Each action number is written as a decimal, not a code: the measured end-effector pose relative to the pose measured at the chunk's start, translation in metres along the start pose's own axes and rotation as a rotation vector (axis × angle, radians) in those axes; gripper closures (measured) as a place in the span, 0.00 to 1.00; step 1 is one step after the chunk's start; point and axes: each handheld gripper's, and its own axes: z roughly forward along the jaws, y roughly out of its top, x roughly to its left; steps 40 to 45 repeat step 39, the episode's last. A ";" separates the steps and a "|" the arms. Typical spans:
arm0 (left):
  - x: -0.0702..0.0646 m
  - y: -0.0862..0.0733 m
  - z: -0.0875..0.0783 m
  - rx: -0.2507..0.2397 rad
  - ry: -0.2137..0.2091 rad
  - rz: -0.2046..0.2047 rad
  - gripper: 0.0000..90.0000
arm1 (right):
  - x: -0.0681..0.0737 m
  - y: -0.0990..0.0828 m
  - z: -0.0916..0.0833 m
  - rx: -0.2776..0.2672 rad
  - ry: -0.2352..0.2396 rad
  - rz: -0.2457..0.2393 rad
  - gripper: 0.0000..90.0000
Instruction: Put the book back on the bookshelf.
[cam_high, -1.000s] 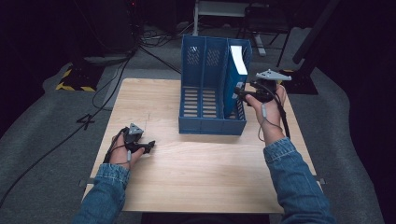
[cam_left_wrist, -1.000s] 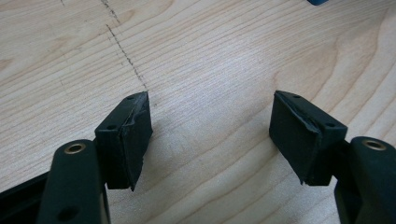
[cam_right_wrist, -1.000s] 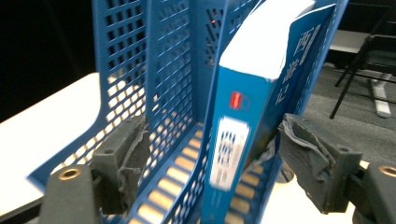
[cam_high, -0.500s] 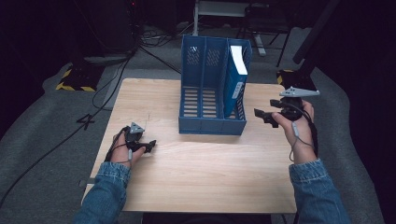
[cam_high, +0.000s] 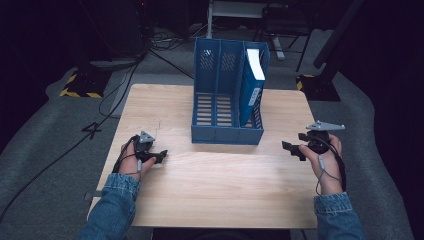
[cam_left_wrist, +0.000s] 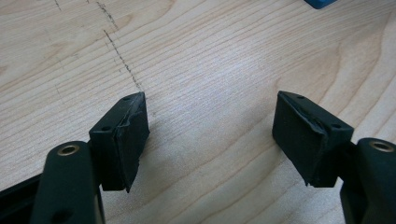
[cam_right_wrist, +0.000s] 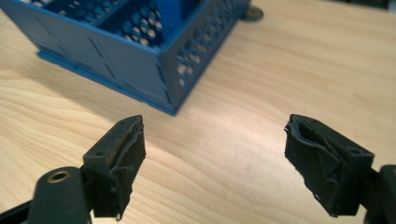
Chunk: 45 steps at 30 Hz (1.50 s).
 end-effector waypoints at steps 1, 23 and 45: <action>0.000 0.000 0.000 -0.002 -0.001 -0.003 0.31 | -0.003 -0.005 0.004 0.023 -0.006 0.008 0.23; 0.000 0.000 0.000 0.001 0.001 0.001 0.31 | -0.015 -0.067 0.058 0.108 -0.141 -0.079 0.19; -0.001 0.001 0.001 0.001 0.004 -0.004 0.30 | -0.021 -0.073 0.066 0.063 -0.147 0.035 0.02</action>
